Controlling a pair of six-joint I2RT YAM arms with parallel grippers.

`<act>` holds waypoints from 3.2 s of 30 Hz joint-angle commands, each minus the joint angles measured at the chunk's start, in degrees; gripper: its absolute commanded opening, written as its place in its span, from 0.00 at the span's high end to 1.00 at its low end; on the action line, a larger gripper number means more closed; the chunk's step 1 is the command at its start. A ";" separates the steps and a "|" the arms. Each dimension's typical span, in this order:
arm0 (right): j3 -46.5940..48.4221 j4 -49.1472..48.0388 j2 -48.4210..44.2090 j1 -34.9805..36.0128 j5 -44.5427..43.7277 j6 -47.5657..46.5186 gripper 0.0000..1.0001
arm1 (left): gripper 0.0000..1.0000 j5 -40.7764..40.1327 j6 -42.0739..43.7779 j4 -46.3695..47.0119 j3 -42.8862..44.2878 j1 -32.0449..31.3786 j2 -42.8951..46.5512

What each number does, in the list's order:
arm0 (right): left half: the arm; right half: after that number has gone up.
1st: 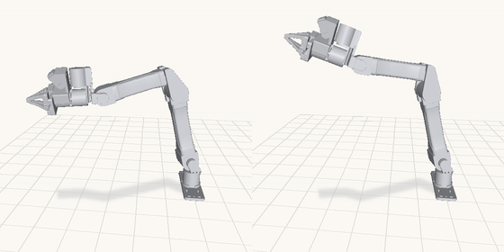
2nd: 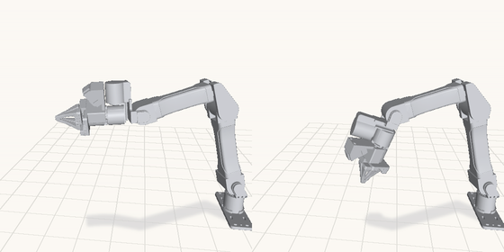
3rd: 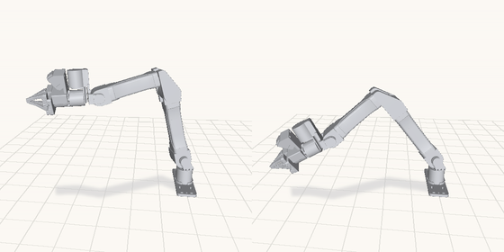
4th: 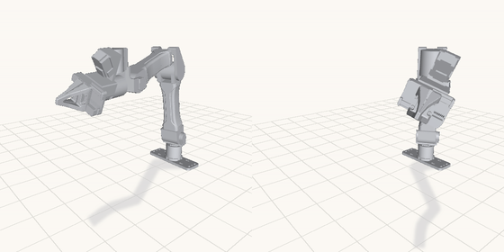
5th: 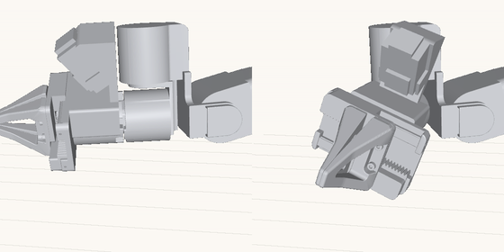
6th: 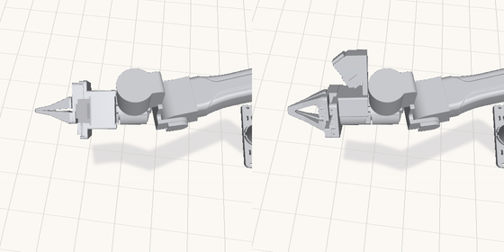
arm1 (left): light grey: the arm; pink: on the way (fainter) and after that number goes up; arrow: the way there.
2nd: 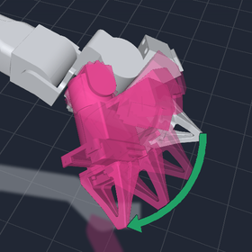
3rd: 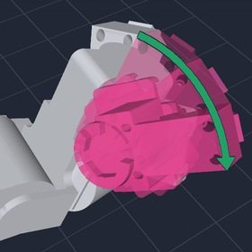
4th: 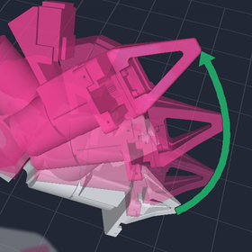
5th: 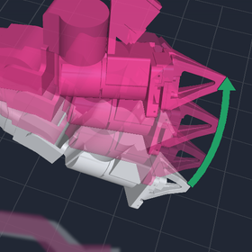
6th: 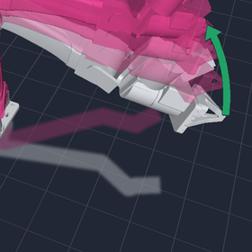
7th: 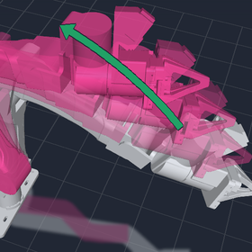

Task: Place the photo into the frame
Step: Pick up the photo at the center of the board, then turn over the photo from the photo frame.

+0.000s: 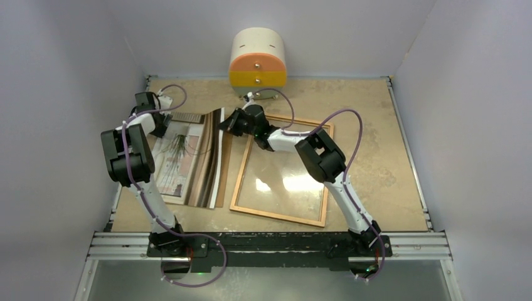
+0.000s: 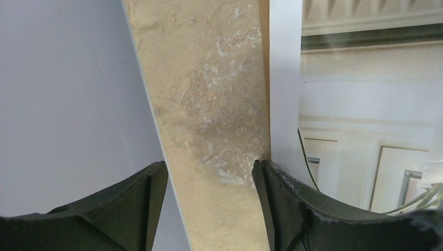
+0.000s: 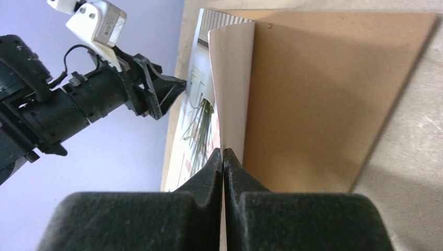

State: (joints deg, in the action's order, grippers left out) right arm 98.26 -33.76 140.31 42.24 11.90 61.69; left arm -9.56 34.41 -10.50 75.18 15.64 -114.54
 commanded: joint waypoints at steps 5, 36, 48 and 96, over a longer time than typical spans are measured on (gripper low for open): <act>0.74 -1.90 -8.80 0.12 4.31 -2.80 1.00 | 0.21 8.46 -2.05 -15.51 5.11 0.50 3.84; 22.81 89.04 -69.06 -20.84 -34.00 -47.97 1.00 | 0.01 13.60 -4.80 -23.15 4.22 -7.37 15.76; 0.35 84.15 -59.48 -18.67 -23.60 -43.03 1.00 | 0.01 12.13 -3.68 -21.29 0.52 -7.38 17.08; -12.86 62.73 -41.15 -6.03 -38.81 28.33 1.00 | 0.01 12.79 -0.47 -18.11 -3.11 -7.38 16.42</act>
State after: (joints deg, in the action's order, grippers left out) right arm 82.37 25.74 99.11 35.77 -20.21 86.06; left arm 2.37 32.67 -30.28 72.29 8.12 -99.42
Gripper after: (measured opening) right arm 0.004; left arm 0.993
